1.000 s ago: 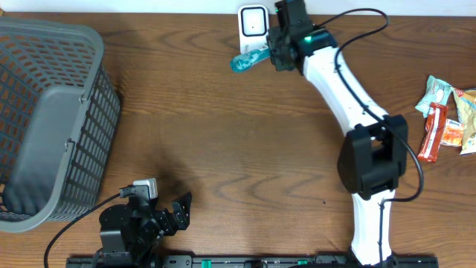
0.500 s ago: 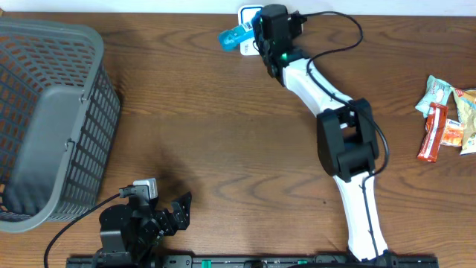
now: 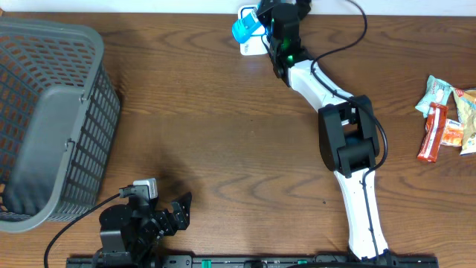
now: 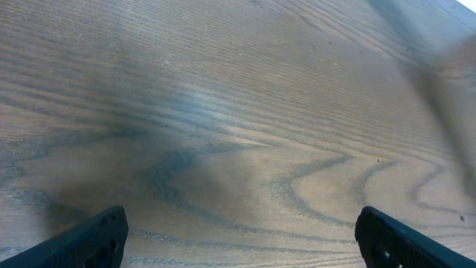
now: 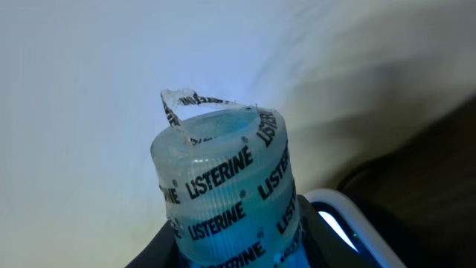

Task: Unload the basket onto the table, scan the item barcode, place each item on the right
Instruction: 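Hold the Listerine bottle in front of the white scanner, then carry the bottle to the table's right edge and release it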

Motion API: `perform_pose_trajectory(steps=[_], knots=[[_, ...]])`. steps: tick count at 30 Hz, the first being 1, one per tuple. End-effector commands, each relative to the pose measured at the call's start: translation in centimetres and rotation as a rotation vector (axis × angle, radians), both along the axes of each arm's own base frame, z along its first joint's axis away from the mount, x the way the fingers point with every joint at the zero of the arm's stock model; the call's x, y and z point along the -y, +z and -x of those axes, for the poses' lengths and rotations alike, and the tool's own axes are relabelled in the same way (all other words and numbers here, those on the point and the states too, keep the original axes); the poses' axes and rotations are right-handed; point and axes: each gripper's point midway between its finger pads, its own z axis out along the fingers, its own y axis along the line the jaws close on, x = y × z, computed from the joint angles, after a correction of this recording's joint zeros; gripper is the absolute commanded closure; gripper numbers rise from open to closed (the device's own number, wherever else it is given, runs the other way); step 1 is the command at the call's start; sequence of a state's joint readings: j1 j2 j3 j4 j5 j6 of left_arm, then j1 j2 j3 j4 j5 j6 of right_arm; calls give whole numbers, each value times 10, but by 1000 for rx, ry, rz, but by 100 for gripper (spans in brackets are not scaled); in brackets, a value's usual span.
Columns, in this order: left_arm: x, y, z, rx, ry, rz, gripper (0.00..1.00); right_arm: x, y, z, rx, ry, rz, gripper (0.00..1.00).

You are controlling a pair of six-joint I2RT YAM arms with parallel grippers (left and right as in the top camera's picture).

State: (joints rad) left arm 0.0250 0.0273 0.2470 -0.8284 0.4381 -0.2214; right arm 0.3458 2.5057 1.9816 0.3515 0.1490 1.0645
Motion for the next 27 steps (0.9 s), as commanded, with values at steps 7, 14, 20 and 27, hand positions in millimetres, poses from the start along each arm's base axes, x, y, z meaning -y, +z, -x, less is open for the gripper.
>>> perform_pose_trajectory(steps=[7, 14, 20, 27], knots=[[-1, 0, 1, -3, 7, -3, 2, -9, 119, 54, 61, 351, 349, 99], [-1, 0, 1, -3, 7, -3, 2, 146, 95, 99, -378, 6, 933, 99], [-1, 0, 1, -3, 7, -3, 2, 286, 50, 133, -780, -279, 1168, 99], [-1, 0, 1, -3, 7, -3, 2, 383, -49, 144, -1072, -196, 1266, 99]])
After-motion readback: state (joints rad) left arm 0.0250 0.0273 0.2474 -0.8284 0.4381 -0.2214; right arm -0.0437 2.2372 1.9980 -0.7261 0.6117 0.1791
